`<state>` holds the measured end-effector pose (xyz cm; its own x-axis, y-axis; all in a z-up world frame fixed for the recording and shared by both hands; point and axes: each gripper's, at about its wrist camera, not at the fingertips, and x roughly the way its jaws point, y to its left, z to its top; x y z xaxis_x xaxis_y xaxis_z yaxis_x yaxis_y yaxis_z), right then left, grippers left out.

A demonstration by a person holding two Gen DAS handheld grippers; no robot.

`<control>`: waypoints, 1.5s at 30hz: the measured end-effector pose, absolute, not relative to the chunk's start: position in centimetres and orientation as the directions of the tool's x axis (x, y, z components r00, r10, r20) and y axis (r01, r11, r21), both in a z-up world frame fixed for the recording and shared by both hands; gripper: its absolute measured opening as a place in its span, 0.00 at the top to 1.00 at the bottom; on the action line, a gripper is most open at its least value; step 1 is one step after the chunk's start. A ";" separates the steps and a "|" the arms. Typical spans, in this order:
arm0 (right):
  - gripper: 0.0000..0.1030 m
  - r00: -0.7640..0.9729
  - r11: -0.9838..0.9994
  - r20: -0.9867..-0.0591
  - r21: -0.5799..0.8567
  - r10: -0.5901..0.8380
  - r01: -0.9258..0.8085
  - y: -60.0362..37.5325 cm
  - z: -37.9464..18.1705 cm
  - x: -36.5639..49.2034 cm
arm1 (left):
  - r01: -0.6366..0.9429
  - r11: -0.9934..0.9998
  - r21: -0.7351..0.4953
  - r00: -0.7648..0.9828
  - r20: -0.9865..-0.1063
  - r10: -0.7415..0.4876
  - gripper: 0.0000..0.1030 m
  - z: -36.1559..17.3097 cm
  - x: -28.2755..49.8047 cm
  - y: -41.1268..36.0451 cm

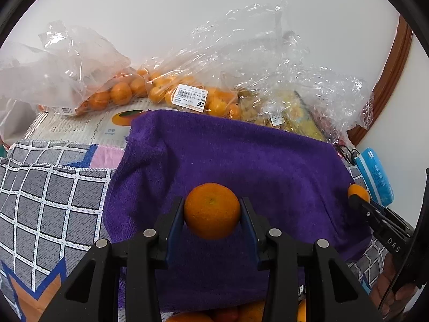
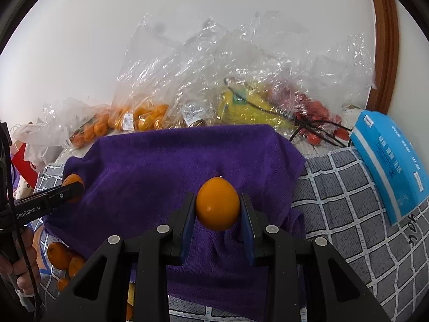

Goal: Organize fruits
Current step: 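Lift both held oranges and carry them over the purple towel, then lower both oranges onto the purple towel and open both tools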

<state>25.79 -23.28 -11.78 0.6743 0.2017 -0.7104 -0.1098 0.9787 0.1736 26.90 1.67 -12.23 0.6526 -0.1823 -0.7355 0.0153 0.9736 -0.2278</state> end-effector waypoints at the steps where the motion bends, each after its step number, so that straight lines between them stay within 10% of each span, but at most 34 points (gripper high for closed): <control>1: 0.69 0.670 0.979 -0.715 0.172 0.200 -0.110 -23.2 -12.0 25.8 | 0.018 0.974 -0.228 0.651 -0.736 -0.184 0.62 -12.3 26.9 1.6; 31: 0.69 0.623 0.985 -0.763 0.123 0.173 -0.123 -22.2 -13.7 26.3 | 0.013 0.977 -0.214 0.586 -0.790 -0.181 0.62 -14.2 27.6 0.8; 35: 0.68 0.635 0.985 -0.753 0.120 0.174 -0.127 -22.2 -13.4 26.1 | 0.023 0.975 -0.223 0.591 -0.783 -0.193 0.50 -14.0 27.4 0.7; 45: 0.39 0.680 0.982 -0.709 0.142 0.186 -0.121 -22.5 -11.7 25.1 | 0.023 0.972 -0.235 0.620 -0.759 -0.199 0.46 -12.8 26.5 0.8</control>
